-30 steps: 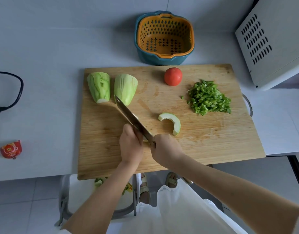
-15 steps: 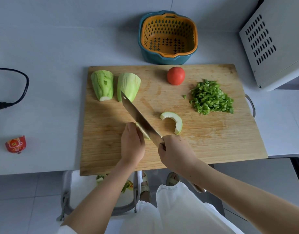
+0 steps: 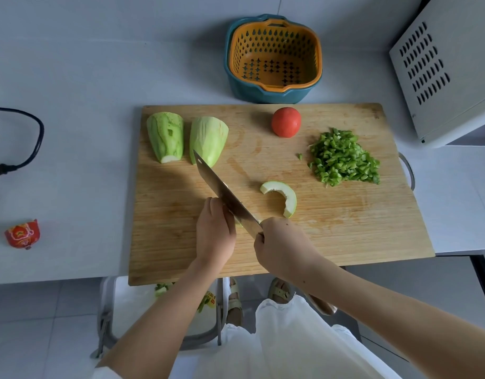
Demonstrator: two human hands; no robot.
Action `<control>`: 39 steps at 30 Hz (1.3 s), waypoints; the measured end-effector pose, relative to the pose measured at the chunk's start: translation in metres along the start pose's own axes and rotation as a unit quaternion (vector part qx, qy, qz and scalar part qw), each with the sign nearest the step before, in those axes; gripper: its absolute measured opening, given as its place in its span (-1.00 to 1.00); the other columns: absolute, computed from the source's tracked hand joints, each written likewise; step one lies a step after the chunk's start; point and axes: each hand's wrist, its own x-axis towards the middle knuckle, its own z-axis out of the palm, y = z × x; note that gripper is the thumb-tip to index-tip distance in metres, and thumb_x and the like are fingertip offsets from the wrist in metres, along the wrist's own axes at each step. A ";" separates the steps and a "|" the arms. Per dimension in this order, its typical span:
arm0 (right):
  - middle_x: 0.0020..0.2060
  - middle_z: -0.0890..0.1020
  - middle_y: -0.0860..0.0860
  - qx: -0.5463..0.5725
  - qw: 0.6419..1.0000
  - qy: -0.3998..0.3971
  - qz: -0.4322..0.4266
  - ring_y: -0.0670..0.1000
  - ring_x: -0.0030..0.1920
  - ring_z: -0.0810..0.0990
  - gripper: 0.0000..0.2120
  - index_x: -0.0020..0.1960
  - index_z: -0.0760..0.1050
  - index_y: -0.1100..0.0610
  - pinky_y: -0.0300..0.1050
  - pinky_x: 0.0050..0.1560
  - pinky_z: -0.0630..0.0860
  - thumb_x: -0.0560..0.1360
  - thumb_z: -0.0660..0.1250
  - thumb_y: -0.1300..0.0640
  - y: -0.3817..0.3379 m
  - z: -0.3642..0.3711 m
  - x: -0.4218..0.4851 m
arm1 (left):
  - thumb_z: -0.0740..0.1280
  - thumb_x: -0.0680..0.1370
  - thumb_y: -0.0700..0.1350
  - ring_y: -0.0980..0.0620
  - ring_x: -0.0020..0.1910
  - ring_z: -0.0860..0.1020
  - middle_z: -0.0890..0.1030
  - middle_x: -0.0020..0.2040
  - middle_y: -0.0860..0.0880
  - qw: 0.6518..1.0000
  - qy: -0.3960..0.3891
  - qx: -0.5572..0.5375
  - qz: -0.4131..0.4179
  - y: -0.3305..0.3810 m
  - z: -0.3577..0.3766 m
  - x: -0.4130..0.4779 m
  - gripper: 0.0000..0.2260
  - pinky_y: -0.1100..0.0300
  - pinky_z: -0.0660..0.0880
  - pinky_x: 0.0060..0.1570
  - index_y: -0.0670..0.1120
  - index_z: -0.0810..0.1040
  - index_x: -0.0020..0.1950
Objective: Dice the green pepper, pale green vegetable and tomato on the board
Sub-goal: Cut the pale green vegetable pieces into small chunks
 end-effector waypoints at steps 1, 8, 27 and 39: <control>-0.42 0.33 -0.01 0.007 1.000 0.000 0.003 -0.06 -0.45 0.29 -0.69 -0.36 0.19 0.09 -0.23 -0.50 0.18 0.56 0.10 0.20 0.000 0.001 0.003 | 0.22 0.50 -0.40 0.09 -0.41 0.33 0.35 -0.27 0.01 1.000 0.000 -0.007 -0.002 0.000 0.000 0.000 -0.84 0.40 0.12 -0.41 -0.17 0.36 -0.17; -0.41 0.39 0.01 0.058 0.998 0.025 0.012 0.05 -0.36 0.40 -0.76 -0.32 0.32 0.15 -0.21 -0.49 0.22 0.52 0.11 0.22 -0.001 0.026 0.028 | 0.11 0.59 -0.27 0.10 -0.36 0.40 0.41 -0.30 -0.01 0.995 -0.013 -0.072 -0.074 0.007 -0.003 -0.004 -0.81 0.34 0.22 -0.41 -0.11 0.27 -0.22; -0.42 0.37 -0.01 0.033 0.999 0.003 0.012 -0.06 -0.45 0.33 -0.71 -0.34 0.22 0.09 -0.24 -0.50 0.21 0.56 0.09 0.20 -0.005 0.004 0.006 | 0.22 0.48 -0.45 0.03 -0.43 0.34 0.36 -0.33 -0.05 0.999 0.031 -0.008 0.009 0.003 0.000 -0.004 -0.83 0.21 0.22 -0.42 -0.20 0.37 -0.17; -0.45 0.37 -0.01 0.102 0.994 0.035 0.019 -0.04 -0.47 0.33 -0.68 -0.37 0.28 0.10 -0.23 -0.52 0.20 0.56 0.11 0.14 0.000 0.024 0.028 | 0.05 0.60 -0.17 -0.10 -0.27 0.47 0.49 -0.27 -0.09 0.976 -0.040 -0.133 -0.169 0.011 -0.006 -0.005 -0.80 0.03 0.41 -0.31 -0.12 0.29 -0.22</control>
